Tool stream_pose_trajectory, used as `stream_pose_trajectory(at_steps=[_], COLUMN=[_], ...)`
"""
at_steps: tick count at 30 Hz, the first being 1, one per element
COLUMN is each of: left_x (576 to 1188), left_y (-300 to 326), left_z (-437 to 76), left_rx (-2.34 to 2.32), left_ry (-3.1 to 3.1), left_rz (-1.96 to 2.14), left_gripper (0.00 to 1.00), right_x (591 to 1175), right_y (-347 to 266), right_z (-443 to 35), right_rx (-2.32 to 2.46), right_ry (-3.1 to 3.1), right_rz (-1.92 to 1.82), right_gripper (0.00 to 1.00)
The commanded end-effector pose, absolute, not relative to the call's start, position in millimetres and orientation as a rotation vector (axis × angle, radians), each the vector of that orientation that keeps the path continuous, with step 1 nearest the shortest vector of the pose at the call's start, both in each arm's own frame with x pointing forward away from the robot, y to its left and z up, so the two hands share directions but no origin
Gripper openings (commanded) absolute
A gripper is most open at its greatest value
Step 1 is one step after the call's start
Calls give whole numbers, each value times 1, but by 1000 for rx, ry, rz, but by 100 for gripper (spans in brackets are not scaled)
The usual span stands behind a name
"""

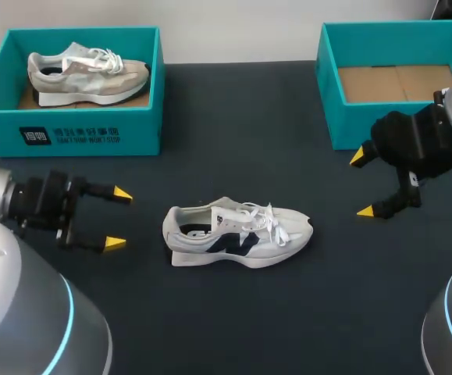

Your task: Take the shoe out of the shoebox, open the shoe tongue, remove and reinsert the insole, then place the shoe into the shoebox

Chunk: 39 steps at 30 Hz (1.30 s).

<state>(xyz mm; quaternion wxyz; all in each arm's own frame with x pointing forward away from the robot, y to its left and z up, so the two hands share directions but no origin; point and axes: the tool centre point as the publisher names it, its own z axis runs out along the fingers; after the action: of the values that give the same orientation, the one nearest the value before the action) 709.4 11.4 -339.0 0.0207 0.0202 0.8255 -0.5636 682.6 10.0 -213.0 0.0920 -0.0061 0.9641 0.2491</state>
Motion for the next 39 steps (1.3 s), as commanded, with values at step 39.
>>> stream_pose_trajectory(at_steps=[39], left_x=[700], left_y=[-14], left_z=[-360], left_rx=[82], left_ry=[2555], left_rz=[-1703], left_gripper=[100], right_x=[683], right_y=[11], right_z=[-214], right_rx=[-18], right_ry=[2864], right_rz=[737], right_gripper=[100])
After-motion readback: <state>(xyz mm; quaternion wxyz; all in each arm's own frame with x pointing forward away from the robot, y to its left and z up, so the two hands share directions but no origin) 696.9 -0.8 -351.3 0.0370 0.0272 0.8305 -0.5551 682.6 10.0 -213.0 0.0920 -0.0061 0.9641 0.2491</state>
